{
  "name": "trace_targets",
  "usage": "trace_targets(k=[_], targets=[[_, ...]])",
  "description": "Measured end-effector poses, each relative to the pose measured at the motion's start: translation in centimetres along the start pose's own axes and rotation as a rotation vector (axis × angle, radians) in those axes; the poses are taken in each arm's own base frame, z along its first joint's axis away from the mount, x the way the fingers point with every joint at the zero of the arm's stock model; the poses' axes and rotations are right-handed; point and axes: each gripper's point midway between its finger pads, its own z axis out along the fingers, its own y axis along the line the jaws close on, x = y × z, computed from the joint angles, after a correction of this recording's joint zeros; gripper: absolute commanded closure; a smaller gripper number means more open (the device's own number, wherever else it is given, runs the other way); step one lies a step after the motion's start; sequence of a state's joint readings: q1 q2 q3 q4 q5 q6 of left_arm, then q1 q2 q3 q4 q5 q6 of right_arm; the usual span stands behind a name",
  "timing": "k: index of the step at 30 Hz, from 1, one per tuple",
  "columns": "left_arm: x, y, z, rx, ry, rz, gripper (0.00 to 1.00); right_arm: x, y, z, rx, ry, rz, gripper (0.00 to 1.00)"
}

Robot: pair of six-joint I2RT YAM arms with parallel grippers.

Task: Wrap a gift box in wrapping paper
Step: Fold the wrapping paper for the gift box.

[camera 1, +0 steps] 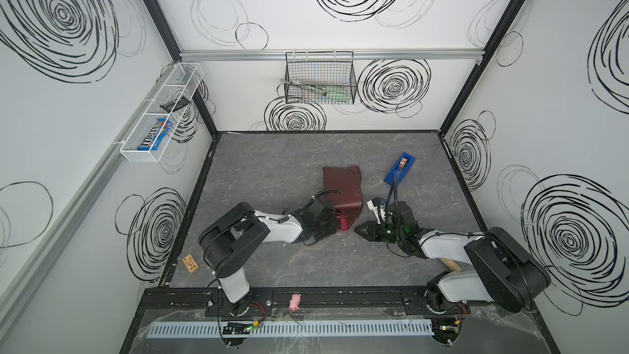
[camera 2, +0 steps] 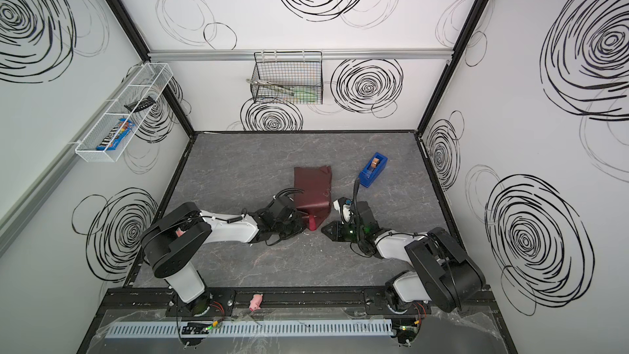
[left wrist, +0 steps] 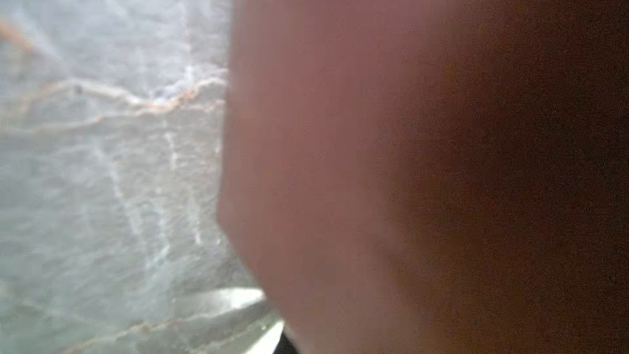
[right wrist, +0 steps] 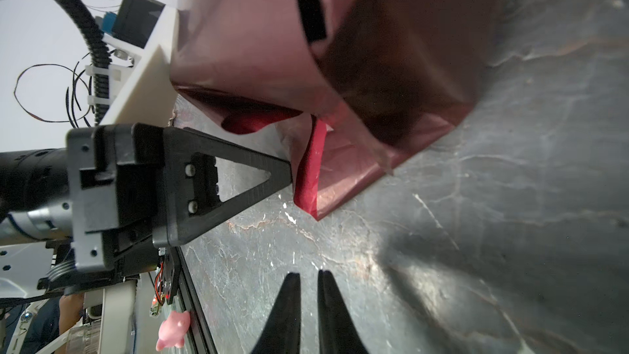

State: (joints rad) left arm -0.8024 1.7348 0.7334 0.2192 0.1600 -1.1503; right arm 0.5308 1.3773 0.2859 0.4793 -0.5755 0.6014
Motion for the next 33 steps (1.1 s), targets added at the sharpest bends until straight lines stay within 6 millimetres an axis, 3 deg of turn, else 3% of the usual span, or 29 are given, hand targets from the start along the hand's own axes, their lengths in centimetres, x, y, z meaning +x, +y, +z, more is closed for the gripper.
trace_targets(k=[1,11,14,17,27,33], targets=[[0.0,0.0,0.0,0.001,0.000,0.008,1.00,0.0,0.0,0.0,0.000,-0.001,-0.001,0.83],[-0.6,-0.5,-0.1,0.063,-0.004,0.035,1.00,0.3,-0.3,0.1,0.003,0.009,0.006,0.82],[-0.5,-0.7,-0.2,0.083,0.000,0.037,1.00,0.5,-0.4,0.3,0.003,0.018,0.011,0.78],[-0.5,-0.9,-0.2,0.091,0.004,0.046,0.80,0.7,-0.6,0.4,0.002,0.025,0.015,0.75],[-0.4,-0.8,-0.2,0.088,0.008,0.048,0.65,1.8,-0.9,1.2,0.001,0.069,0.026,0.73],[-0.4,-1.2,-0.2,0.078,0.013,0.051,0.58,1.4,-0.7,1.7,-0.015,0.061,0.022,0.70]])
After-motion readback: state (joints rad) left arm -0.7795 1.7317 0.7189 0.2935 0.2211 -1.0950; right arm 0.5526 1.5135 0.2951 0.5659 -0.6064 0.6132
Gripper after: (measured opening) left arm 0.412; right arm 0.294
